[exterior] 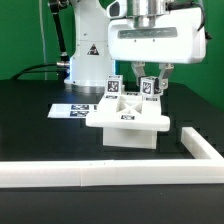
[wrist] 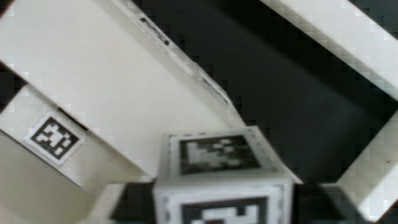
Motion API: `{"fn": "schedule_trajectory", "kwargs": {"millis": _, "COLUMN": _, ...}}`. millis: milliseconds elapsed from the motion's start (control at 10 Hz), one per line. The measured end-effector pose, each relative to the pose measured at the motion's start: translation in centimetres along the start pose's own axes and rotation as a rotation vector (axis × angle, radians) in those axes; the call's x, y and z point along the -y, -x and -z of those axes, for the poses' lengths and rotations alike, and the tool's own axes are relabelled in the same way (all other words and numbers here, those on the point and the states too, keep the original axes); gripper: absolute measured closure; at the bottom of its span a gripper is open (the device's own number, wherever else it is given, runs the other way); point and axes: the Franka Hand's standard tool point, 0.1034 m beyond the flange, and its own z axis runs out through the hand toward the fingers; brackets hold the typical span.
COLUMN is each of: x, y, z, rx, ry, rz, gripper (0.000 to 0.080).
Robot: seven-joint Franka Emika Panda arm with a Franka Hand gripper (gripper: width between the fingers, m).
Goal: Assemble chair
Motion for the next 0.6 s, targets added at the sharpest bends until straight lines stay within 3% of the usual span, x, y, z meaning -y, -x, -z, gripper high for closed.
{"fn": "schedule_trajectory", "kwargs": {"millis": 100, "x": 0.05, "y": 0.14, "z": -0.02, "rx": 0.001, "ry": 0.0, "rz": 0.06, "gripper": 0.0255}}
{"fn": "schedule_trajectory", "kwargs": {"millis": 200, "x": 0.12, "y": 0.27, "z": 0.0, "rx": 0.003, "ry": 0.001, "rz": 0.07, "gripper": 0.0179}}
{"fn": "schedule_trajectory", "kwargs": {"millis": 600, "x": 0.34, "y": 0.5, "z": 0.12, "rx": 0.0, "ry": -0.001, "rz": 0.565, "gripper": 0.0151}}
